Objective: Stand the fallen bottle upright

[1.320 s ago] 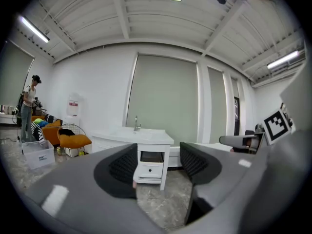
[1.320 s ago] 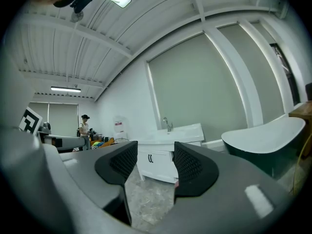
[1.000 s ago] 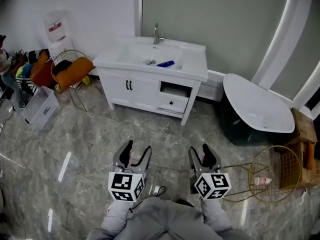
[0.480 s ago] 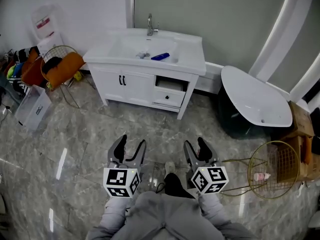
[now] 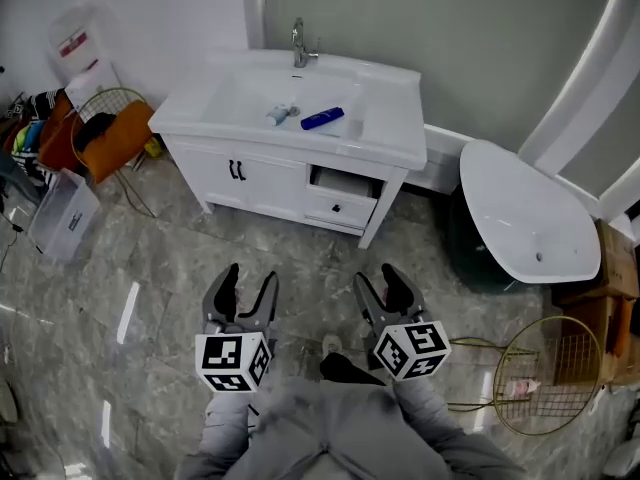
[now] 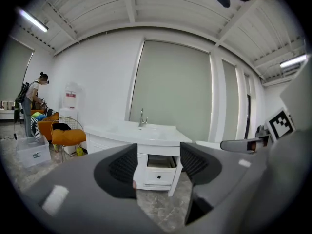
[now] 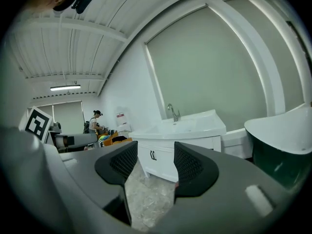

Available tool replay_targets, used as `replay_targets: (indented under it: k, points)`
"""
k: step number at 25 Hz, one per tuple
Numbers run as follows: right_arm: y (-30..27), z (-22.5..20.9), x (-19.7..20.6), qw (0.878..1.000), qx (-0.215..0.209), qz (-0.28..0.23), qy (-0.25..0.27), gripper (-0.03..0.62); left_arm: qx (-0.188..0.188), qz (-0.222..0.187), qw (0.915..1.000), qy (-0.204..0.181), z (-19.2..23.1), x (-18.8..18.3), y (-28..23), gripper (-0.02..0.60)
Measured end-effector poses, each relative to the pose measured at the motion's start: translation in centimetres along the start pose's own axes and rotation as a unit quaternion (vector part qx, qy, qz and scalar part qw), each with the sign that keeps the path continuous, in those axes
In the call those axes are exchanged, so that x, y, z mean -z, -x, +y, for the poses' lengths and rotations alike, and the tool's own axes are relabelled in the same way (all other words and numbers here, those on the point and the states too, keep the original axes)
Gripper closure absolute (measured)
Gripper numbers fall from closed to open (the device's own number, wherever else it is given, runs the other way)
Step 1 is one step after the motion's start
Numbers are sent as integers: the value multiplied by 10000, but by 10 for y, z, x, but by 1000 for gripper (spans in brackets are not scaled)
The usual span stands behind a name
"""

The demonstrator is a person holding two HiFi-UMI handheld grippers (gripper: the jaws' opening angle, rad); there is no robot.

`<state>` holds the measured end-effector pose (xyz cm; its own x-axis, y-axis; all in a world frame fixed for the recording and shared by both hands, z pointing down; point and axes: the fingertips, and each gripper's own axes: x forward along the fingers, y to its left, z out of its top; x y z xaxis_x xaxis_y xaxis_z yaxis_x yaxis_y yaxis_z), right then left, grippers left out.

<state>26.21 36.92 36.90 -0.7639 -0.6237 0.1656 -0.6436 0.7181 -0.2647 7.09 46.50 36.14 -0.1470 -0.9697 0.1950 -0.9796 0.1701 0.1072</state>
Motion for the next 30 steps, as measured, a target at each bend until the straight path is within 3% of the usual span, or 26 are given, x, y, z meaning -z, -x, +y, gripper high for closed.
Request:
replay_targets:
  k: [6,13,21,30]
  points:
    - [-76,-42,-19,9992,-335,223,37,359,-302,19,9994,-150,6,-23,-81,259]
    - [-122,-69,-30,9985,-442,259,-210,359,-481,184,9984,-253,13,-34,-129,259]
    - [-173,-96,-30,9981,-290,354,-415,359,-338,308,9985,-309,29,-37,-190,259]
    - [-282,-105,-49,9988,70,334,-346,359,6,237,9992,-313,101,-66,-291,259]
